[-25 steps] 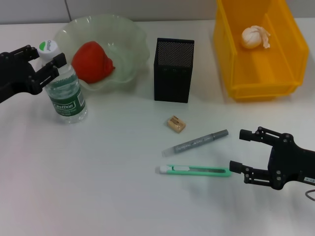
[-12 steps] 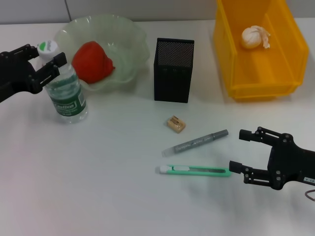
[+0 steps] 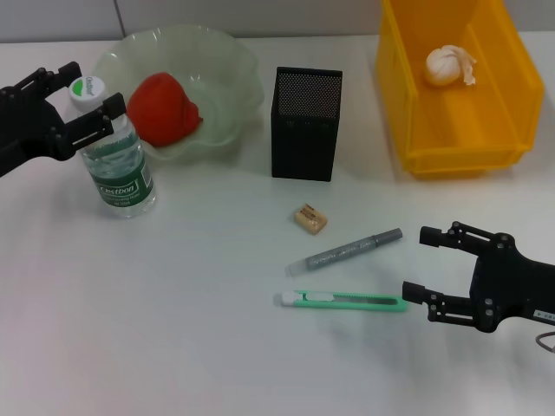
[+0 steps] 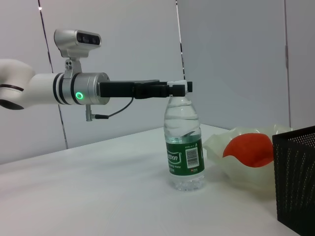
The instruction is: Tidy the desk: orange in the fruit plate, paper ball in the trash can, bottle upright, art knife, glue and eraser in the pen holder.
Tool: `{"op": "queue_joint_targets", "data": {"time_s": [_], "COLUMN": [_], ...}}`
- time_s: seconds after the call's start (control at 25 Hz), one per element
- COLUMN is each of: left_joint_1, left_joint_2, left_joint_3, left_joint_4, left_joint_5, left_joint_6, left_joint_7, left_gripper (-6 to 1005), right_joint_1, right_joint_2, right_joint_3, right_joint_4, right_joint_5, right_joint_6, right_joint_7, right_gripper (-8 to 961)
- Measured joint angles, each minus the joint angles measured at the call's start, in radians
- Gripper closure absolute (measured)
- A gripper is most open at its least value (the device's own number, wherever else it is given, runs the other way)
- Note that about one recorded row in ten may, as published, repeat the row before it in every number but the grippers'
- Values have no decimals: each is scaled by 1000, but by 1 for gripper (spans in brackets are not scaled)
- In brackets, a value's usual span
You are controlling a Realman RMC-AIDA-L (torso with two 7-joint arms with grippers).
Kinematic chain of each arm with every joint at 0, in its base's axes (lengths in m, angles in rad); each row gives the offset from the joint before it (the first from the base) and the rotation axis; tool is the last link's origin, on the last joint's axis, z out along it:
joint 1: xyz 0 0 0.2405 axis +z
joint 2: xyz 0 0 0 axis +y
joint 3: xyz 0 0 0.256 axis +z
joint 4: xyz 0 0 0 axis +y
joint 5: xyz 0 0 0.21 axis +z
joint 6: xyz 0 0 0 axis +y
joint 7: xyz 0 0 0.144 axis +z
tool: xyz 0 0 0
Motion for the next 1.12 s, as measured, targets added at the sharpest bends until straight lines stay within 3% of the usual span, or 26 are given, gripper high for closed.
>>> {"op": "queue_joint_targets", "data": {"time_s": [0.44, 0.6, 0.72, 0.84, 0.96, 1.0, 1.12], "left_joint_1": [-6, -55, -55, -62, -56, -41, -36], "left_joint_2": [2, 23, 23, 49, 51, 49, 43], "left_joint_3": [6, 29, 29, 221, 264, 346, 353], "left_joint_4": [9, 23, 23, 24, 22, 11, 9], "left_joint_5": [-88, -127, -127, -125, -125, -83, -50], "left_joint_6": [122, 289, 289, 336, 334, 328, 323], "left_joint_7": [-73, -245, -245, -292, -286, -235, -210], "left_gripper": [194, 194, 194, 194, 194, 194, 194], "right_joint_1": [0, 0, 0, 1, 3, 8, 12], "right_joint_2": [0, 0, -1, -2, -2, -3, -4], "right_joint_3": [0, 7, 10, 14, 14, 15, 15], "right_joint_4": [0, 0, 0, 0, 0, 0, 0], "right_joint_5": [0, 4, 5, 9, 10, 14, 24], "right_joint_6": [9, 10, 7, 0, 0, 0, 0], "right_joint_7": [4, 4, 4, 17, 23, 40, 62], "right_gripper": [185, 185, 186, 186, 186, 187, 187]}}
